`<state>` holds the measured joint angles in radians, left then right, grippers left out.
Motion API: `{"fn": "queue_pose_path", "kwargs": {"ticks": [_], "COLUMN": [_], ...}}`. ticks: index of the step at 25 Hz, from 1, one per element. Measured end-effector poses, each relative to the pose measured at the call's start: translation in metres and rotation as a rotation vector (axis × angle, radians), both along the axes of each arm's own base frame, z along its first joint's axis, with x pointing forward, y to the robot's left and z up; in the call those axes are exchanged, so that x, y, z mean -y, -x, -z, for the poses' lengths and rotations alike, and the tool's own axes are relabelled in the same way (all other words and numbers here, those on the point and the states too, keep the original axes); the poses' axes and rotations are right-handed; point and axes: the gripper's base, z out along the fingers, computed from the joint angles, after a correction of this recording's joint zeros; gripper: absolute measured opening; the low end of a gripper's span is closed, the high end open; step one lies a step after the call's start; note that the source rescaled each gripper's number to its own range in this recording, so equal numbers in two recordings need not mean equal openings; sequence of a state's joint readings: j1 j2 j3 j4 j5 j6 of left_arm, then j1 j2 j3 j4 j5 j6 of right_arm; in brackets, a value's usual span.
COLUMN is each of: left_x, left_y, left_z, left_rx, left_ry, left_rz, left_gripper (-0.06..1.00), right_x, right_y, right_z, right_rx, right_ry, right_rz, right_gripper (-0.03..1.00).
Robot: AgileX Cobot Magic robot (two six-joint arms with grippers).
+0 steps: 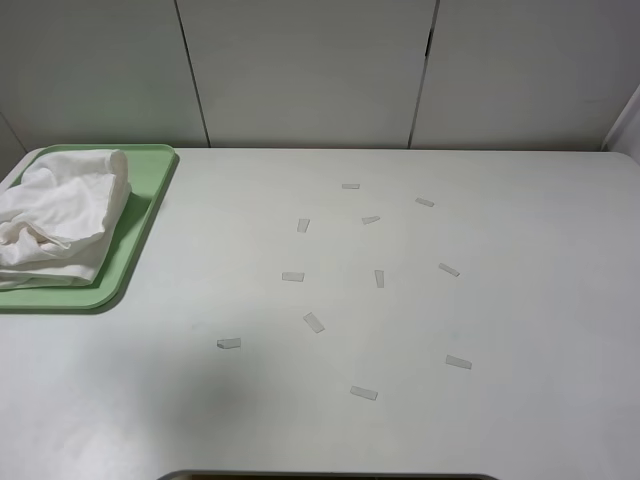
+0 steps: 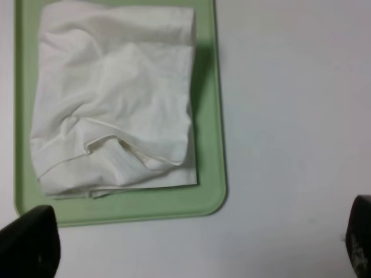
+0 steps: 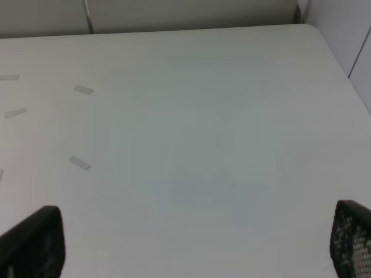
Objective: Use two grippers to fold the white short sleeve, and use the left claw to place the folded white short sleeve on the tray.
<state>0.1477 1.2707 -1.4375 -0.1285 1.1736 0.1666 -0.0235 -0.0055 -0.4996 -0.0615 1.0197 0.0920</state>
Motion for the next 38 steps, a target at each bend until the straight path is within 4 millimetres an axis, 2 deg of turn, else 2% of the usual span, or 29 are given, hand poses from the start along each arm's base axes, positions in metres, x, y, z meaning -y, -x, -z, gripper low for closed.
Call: {"fn": "queue_pose_path", "kwargs": {"ticks": [2, 8, 12, 19, 23, 24, 28, 38], "left_x": [0.002, 0.011, 0.017, 0.027, 0.028, 0.03, 0.034, 0.043], "left_y": [0.007, 0.053, 0.094, 0.146, 0.161, 0.173, 0.197, 0.23], "left_z": [-0.003, -0.006, 0.001, 0.029, 0.039, 0.047, 0.06, 0.077], "left_rx": [0.016, 0.083, 0.125, 0.149, 0.16, 0.175, 0.228, 0.347], "left_ry": [0.004, 0.017, -0.002, 0.012, 0.02, 0.024, 0.009, -0.027], "left_rz": [0.006, 0.021, 0.042, 0.046, 0.026, 0.016, 0.039, 0.122], "left_gripper": [0.98, 0.98, 0.98, 0.97, 0.97, 0.97, 0.97, 1.0], "right_x": [0.0, 0.0, 0.0, 0.0, 0.0, 0.0, 0.0, 0.0], "right_y": [0.0, 0.0, 0.0, 0.0, 0.0, 0.0, 0.0, 0.0], "right_z": [0.0, 0.0, 0.0, 0.0, 0.0, 0.0, 0.0, 0.0], "right_rx": [0.0, 0.0, 0.0, 0.0, 0.0, 0.0, 0.0, 0.0], "right_ry": [0.0, 0.0, 0.0, 0.0, 0.0, 0.0, 0.0, 0.0], "right_rz": [0.0, 0.0, 0.0, 0.0, 0.0, 0.0, 0.0, 0.0], "right_gripper": [1.0, 1.0, 1.0, 1.0, 1.0, 1.0, 1.0, 1.0]}}
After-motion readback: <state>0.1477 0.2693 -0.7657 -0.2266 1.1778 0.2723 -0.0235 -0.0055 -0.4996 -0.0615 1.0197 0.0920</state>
